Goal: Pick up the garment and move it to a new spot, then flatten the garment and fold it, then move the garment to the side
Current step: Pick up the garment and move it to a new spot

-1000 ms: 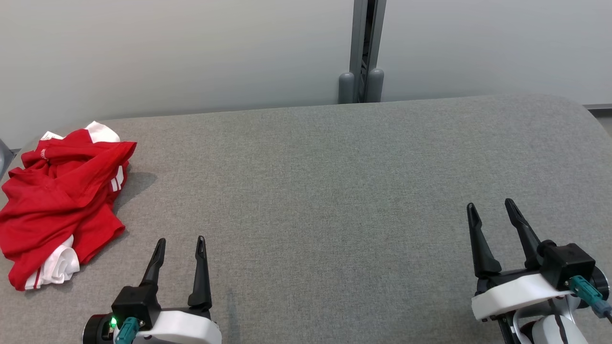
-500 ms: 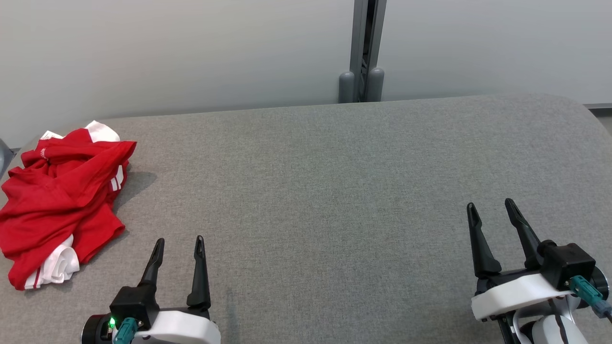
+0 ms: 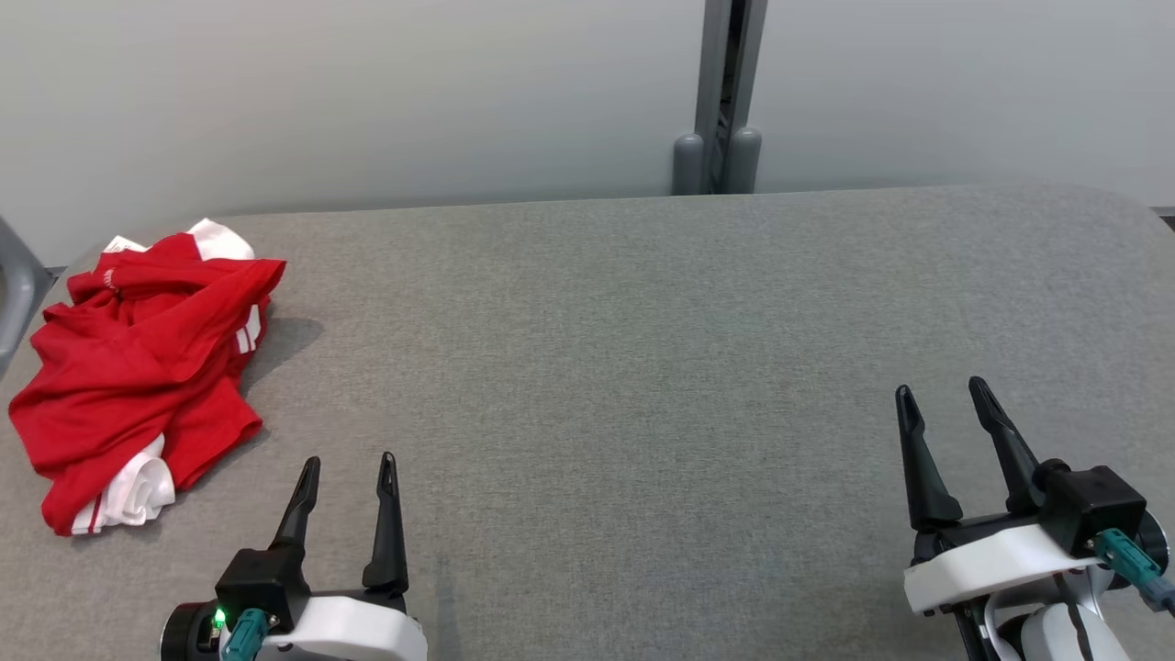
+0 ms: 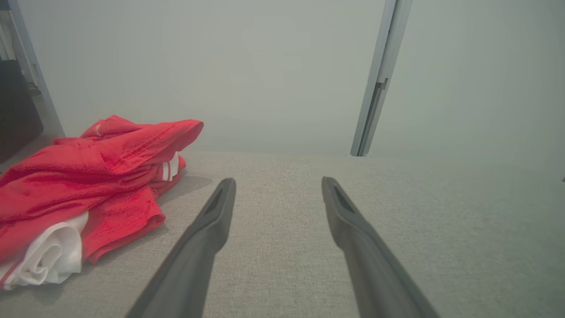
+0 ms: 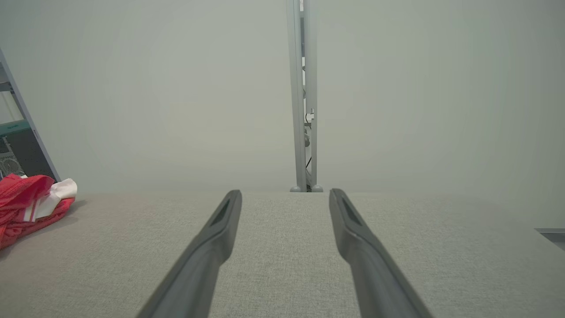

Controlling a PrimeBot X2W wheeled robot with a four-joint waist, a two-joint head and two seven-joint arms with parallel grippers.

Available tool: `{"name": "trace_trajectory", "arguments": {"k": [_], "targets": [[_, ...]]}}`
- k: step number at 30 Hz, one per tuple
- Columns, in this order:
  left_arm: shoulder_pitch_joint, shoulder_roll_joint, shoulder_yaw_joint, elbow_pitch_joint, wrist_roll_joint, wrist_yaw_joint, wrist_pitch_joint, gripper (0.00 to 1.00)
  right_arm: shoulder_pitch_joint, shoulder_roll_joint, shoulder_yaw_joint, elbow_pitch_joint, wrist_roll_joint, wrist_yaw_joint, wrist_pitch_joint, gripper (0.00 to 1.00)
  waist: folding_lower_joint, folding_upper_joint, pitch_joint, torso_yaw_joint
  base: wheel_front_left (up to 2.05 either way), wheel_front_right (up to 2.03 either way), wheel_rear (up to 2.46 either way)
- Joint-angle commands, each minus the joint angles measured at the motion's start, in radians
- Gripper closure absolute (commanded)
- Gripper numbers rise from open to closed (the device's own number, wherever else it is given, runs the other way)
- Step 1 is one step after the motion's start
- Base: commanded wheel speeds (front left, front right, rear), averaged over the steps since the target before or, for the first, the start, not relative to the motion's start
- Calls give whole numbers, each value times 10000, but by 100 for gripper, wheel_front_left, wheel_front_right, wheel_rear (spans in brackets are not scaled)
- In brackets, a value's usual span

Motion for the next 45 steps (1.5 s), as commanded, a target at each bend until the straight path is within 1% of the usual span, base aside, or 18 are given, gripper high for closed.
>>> {"name": "trace_trajectory", "arguments": {"k": [1, 4, 5, 14, 17, 21, 24, 28, 37, 45], "targets": [[-106, 46, 14, 15, 42, -2, -58, 0, 70, -63, 34, -64, -40, -3, -60, 0, 0, -1, 7, 270, 0, 0, 0], [-127, 41, 48, 13, 55, 28, -50, 0, 114, -63, 147, -134, -53, -3, -60, 0, 0, -1, 22, 699, 0, 0, 0], [-127, 41, 48, 13, 55, 28, -50, 0, 114, -63, 147, -134, -53, -3, -60, 0, 0, -1, 22, 699, 0, 0, 0], [45, 44, 392, -41, 88, 106, -50, 0, 240, -63, 526, -167, -135, -3, -60, 0, 0, -1, -125, 2214, 0, 0, 0], [138, 44, 511, -27, 161, 57, -50, 0, 287, -62, 497, -157, -35, -3, -60, 0, 0, -1, -178, 2744, 0, 0, 0], [244, 42, 667, -40, 194, 29, -50, 0, 315, -63, 707, -174, 53, -3, -60, 0, 0, -1, -233, 3334, 0, 0, 0], [239, 41, 617, -30, 245, -32, -50, 0, 389, -65, 797, -97, 179, -3, -60, 0, 0, -1, -245, 3840, 0, 0, 0], [336, 42, 629, -34, 266, -5, -50, 0, 375, -66, 919, -13, 245, -3, -60, 0, 0, -1, -317, 4417, 0, 0, 0], [555, 42, 924, -253, 143, 88, -50, 0, -30, -65, 1420, 90, 244, -3, -60, 0, 0, -1, -222, 4618, 0, 0, 0], [556, 42, 955, -245, 149, 92, -50, 0, 54, -66, 1393, 138, 271, -3, -60, 0, 0, -1, -329, 4566, 0, 0, 0]]}}
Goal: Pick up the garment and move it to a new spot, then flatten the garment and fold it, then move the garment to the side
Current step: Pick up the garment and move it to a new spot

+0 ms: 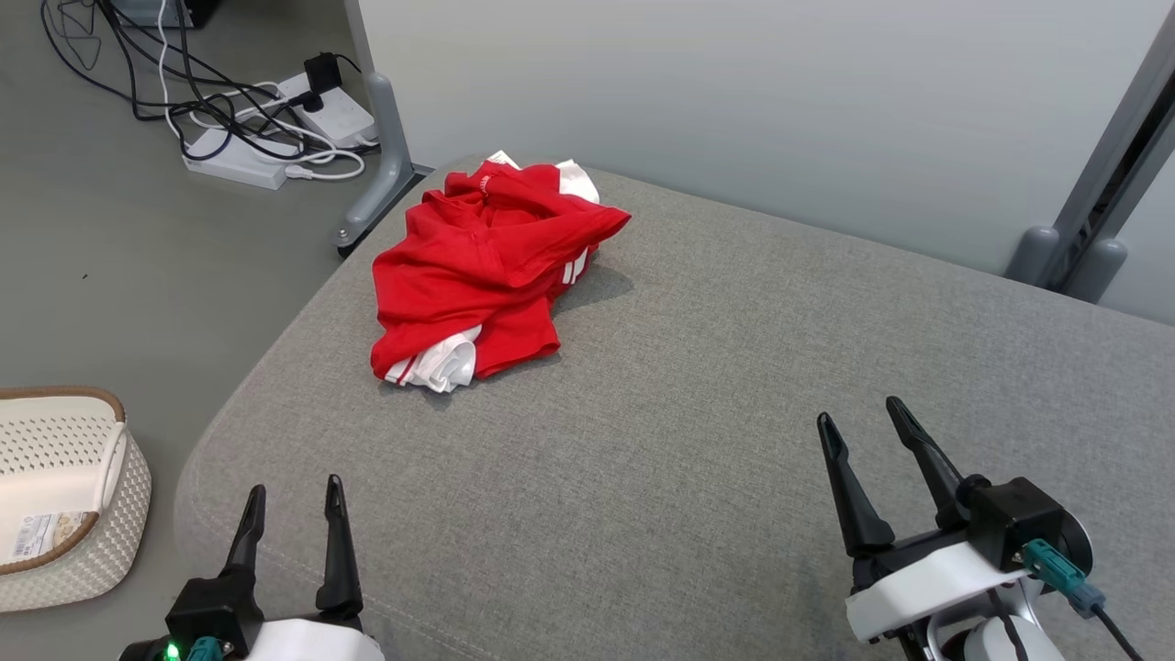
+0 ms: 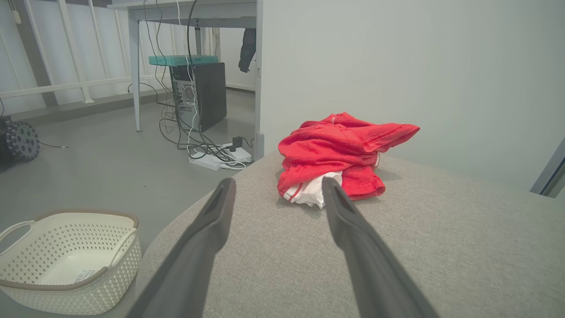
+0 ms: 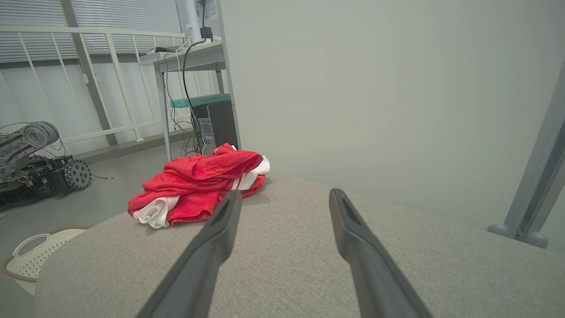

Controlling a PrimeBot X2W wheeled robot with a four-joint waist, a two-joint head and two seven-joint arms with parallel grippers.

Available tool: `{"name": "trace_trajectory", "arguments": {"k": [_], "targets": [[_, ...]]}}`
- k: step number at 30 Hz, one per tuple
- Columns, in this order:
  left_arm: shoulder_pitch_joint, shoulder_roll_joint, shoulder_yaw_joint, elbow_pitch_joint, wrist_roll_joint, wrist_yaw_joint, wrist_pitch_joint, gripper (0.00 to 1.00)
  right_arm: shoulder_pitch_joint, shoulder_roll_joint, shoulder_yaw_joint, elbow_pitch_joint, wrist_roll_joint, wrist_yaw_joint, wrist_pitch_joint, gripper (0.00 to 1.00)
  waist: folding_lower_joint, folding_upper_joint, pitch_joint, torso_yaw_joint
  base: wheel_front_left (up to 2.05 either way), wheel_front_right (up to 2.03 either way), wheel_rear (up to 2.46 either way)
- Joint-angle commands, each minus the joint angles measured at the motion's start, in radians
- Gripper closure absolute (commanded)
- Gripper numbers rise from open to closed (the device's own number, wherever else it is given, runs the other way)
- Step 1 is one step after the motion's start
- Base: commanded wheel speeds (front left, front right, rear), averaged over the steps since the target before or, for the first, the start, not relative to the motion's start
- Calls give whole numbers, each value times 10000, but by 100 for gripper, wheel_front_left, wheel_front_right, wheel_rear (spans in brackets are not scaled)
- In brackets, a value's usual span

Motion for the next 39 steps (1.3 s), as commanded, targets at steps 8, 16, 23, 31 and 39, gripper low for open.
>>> {"name": "trace_trajectory", "arguments": {"k": [8, 16, 23, 31, 39], "targets": [[-53, 39, -28, -10, -81, 55, -41, 0, 150, -72, 20, -22, 70, -3, -60, 0, 0, 0, -56, -43, 0, 0, 0], [-37, 39, 58, 26, -93, 24, -41, 0, 97, -71, 74, -47, -26, -3, -60, 0, 0, 0, -19, -37, 0, 0, 0], [-224, 42, 181, 226, -100, -68, -41, 0, 64, -72, 35, -98, -144, -3, -60, 0, 0, 0, 142, -37, 0, 0, 0], [-1083, 82, 654, 351, 63, -600, -39, 0, -388, -76, 27, -358, -741, -3, -60, 0, 0, 0, 1193, -451, 0, 0, 0], [-3935, 1319, 731, 2173, -121, -2103, 353, 0, -1153, -74, -111, -657, -1749, -3, -60, 0, 0, 0, 2719, -909, 0, 0, 0]]}}
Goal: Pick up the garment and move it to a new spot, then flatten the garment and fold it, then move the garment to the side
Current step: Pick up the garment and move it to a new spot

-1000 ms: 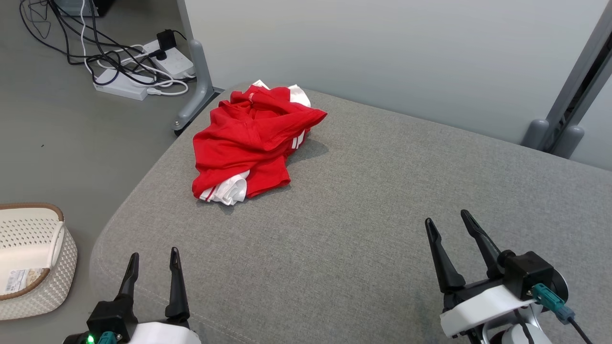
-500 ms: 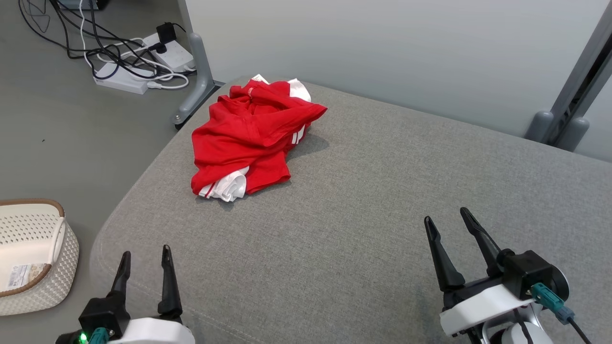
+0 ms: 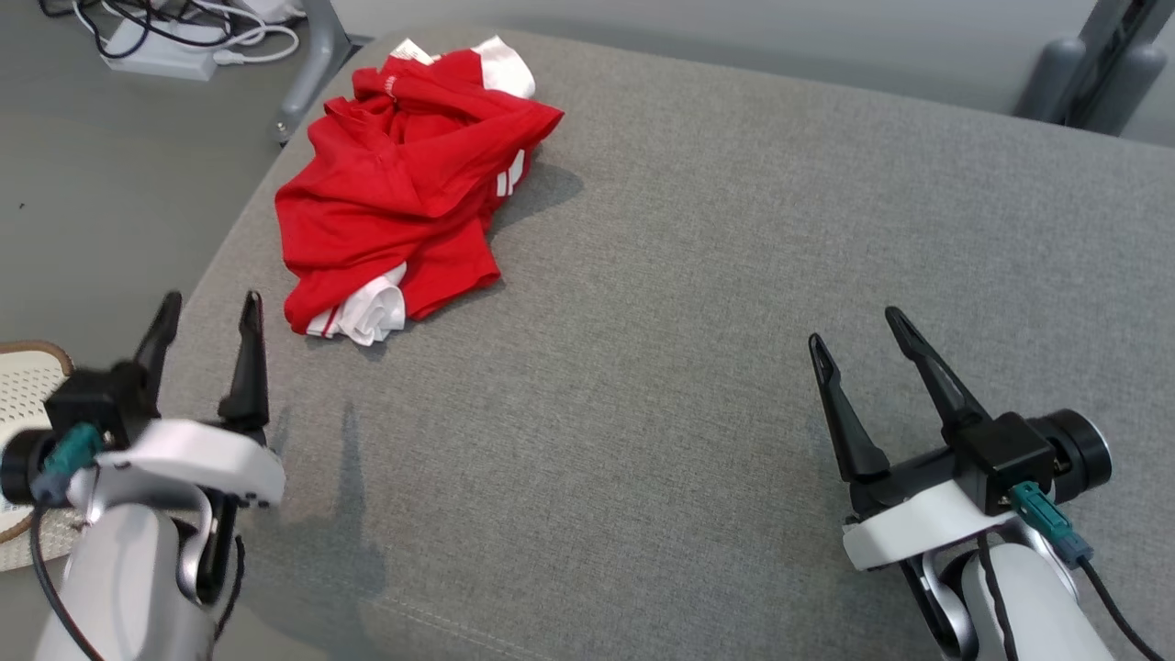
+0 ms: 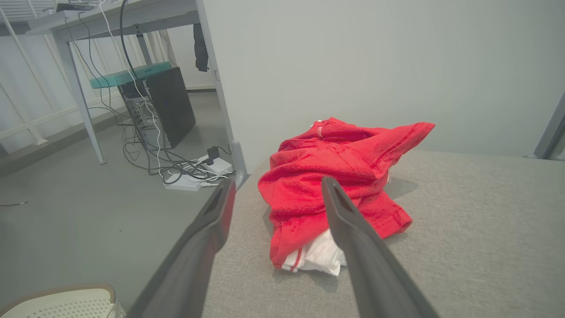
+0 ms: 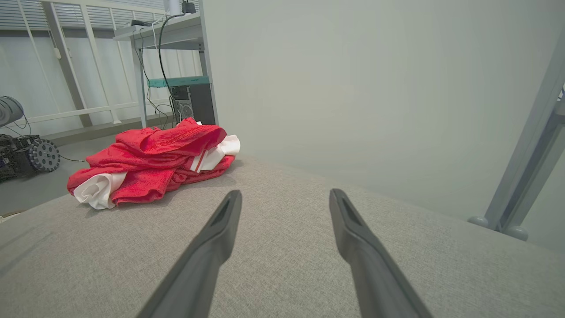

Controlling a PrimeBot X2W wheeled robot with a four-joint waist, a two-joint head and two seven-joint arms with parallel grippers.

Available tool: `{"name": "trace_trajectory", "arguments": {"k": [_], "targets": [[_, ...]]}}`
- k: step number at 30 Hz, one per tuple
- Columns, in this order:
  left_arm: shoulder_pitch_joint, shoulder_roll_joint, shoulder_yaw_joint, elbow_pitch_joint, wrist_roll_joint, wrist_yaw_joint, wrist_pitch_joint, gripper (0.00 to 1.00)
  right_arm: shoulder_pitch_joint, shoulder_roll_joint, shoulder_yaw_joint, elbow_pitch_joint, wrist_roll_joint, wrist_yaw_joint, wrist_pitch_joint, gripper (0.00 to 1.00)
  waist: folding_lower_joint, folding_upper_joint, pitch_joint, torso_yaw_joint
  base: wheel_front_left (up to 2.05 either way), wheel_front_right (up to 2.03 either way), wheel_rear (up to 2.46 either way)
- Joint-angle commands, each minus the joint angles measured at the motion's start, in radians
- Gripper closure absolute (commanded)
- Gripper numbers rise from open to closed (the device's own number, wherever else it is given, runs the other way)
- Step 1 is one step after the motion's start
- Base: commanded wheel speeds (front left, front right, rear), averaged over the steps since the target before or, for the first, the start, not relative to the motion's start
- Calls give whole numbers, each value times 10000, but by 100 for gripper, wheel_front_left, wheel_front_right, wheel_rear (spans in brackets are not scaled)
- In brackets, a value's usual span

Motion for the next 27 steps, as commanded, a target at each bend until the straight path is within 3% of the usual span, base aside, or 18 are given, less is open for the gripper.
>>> {"name": "trace_trajectory", "arguments": {"k": [1, 9, 14, 20, 27], "targets": [[-603, 166, -47, 235, -152, -177, 235, 0, -223, -76, 8, -94, -105, -3, -60, 0, 0, 0, 609, -285, 0, 0, 0], [-2921, 913, -345, 1922, -1541, -638, 2019, 0, -668, -75, -76, -297, -525, -3, -60, 0, 0, 0, 1357, -615, 0, 0, 0], [-3933, 1565, -1442, 2284, -2970, -631, 3187, 0, -883, -75, -221, -411, -690, -3, -60, 0, 0, 0, 1769, -841, 0, 0, 0], [-4665, 2335, -2460, 2743, -4272, -634, 3862, 0, -1137, -72, -16, -340, -912, -5, -60, 0, 0, 0, 2093, -1167, 0, 0, 0], [-5340, 2838, -3299, 3565, -5143, -636, 4299, 0, -1290, -72, 22, -402, -897, -3, -60, 0, 0, 0, 2361, -1467, 0, 0, 0]]}}
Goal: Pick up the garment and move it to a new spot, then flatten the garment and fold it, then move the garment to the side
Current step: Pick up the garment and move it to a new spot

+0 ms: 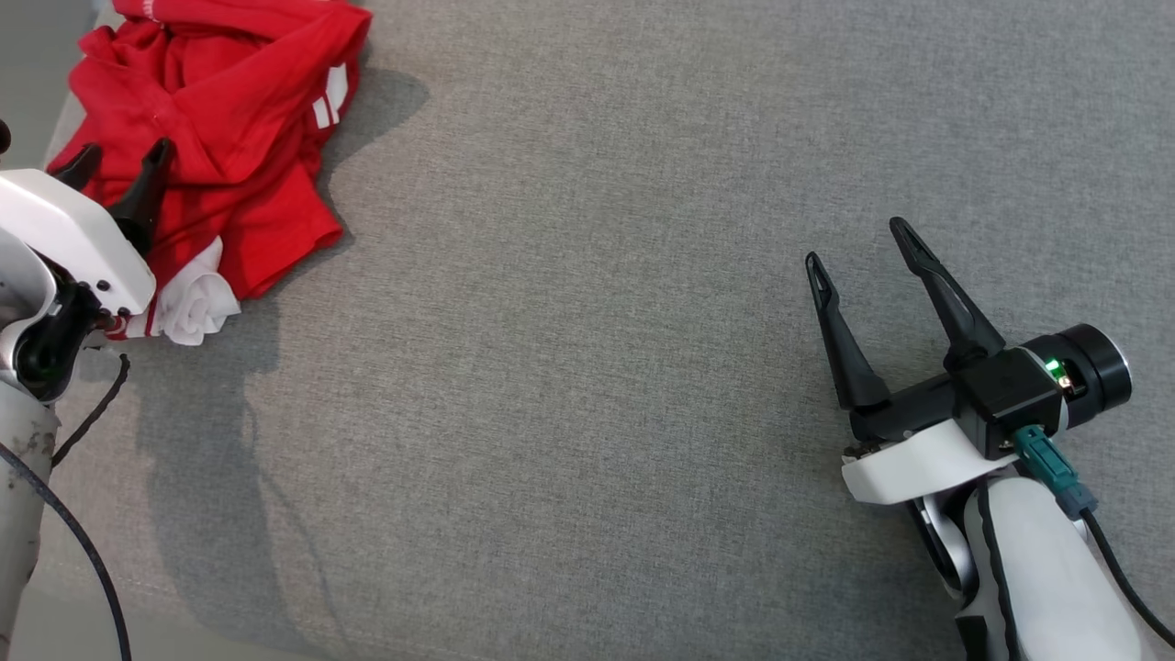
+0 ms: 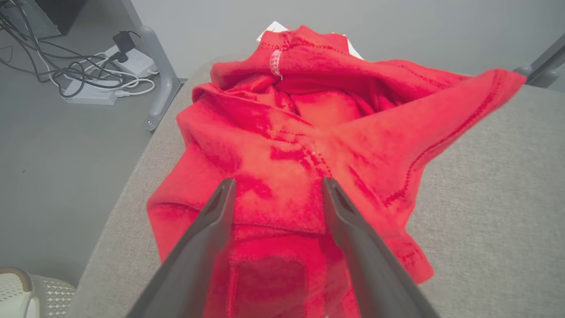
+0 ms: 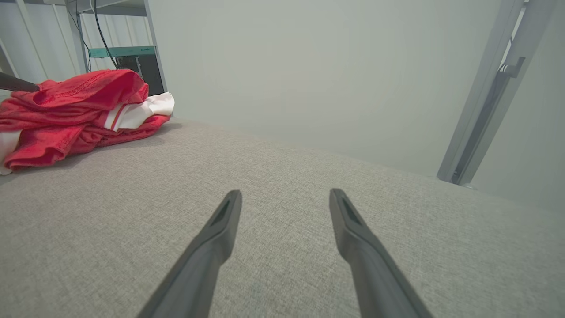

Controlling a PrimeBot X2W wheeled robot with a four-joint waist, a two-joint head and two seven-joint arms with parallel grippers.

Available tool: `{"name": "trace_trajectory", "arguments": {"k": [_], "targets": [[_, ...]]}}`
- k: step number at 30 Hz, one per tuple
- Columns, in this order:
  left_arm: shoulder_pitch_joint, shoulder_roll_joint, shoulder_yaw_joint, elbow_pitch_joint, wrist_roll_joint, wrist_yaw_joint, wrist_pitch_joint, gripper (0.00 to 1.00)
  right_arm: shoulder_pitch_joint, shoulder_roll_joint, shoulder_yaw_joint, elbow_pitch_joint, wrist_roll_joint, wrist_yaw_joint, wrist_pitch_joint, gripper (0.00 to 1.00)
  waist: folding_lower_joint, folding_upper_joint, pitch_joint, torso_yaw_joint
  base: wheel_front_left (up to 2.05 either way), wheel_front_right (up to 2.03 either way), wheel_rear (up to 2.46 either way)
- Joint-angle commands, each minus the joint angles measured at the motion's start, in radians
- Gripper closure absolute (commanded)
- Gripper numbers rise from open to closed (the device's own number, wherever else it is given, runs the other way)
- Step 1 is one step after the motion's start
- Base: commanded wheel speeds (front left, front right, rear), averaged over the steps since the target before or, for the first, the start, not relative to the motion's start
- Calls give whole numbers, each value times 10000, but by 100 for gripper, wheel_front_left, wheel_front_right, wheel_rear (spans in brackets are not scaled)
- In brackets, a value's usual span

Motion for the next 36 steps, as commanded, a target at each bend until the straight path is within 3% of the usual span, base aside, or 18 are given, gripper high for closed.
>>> {"name": "trace_trajectory", "arguments": {"k": [1, 9, 10, 11, 12, 19, 36], "targets": [[-226, 128, -181, 183, -157, -3, 75, 0, -89, -66, -25, -57, -36, -3, -60, 0, 0, 0, 92, -86, 0, 0, 0], [-722, 340, -1065, 1062, -671, -4, 208, 0, -194, -67, 44, -93, -60, -3, -60, 0, 0, 0, 274, -277, 0, 0, 0], [-766, 357, -1158, 1154, -752, -4, 182, 29, -199, -68, 44, -82, -58, -3, -60, 0, 0, 0, 271, -292, 0, 0, 0], [-798, 372, -1250, 1231, -823, -4, 167, 82, -195, -66, 41, -74, -53, -3, -60, 0, 0, 0, 262, -306, 0, 0, 0], [-814, 369, -1370, 1265, -909, -4, 165, 100, -186, -66, 33, -66, -45, -3, -60, 0, 0, 0, 242, -315, 0, 0, 0], [-826, 617, -1958, 1247, -1490, -4, -362, 100, -48, -66, -27, -22, 22, -3, -60, 0, 0, 0, -74, -256, 0, 0, 0], [-1366, 1352, -1772, -271, -2243, -5, -3953, 100, 516, -66, 168, 86, 962, -5, -60, 0, 0, 0, -2023, -356, 0, 0, 0]]}}
